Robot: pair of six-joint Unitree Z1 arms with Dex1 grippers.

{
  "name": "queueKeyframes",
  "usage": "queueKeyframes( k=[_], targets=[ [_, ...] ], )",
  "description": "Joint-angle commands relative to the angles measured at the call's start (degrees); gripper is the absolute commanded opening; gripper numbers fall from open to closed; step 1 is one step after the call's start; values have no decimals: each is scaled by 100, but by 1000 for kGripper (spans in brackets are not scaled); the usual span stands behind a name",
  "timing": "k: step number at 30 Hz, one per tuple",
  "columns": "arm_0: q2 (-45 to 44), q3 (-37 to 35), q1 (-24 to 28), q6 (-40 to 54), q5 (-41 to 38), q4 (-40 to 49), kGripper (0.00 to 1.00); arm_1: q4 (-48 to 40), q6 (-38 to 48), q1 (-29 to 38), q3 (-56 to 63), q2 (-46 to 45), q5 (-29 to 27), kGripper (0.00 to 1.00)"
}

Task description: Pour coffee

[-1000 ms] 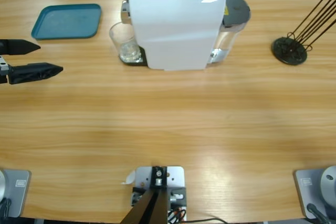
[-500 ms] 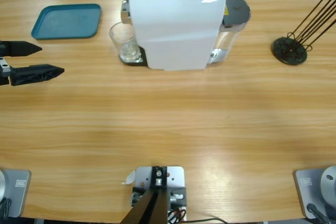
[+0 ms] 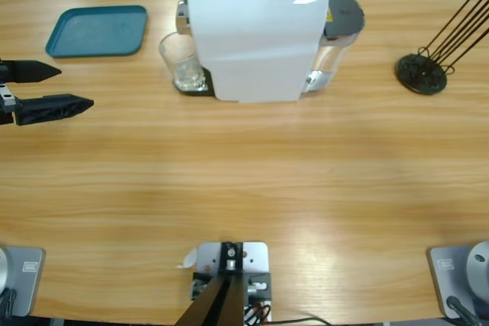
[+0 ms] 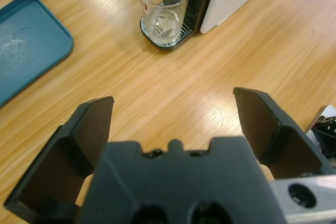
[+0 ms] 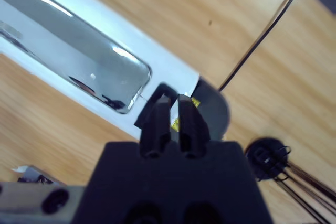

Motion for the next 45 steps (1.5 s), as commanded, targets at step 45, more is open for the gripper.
queueKeyframes(
  k=[45],
  targets=[
    [-1028, 85, -735, -65, -149, 45, 1000, -3435, 658, 26, 7471, -5760, 1052, 1000]
  ],
)
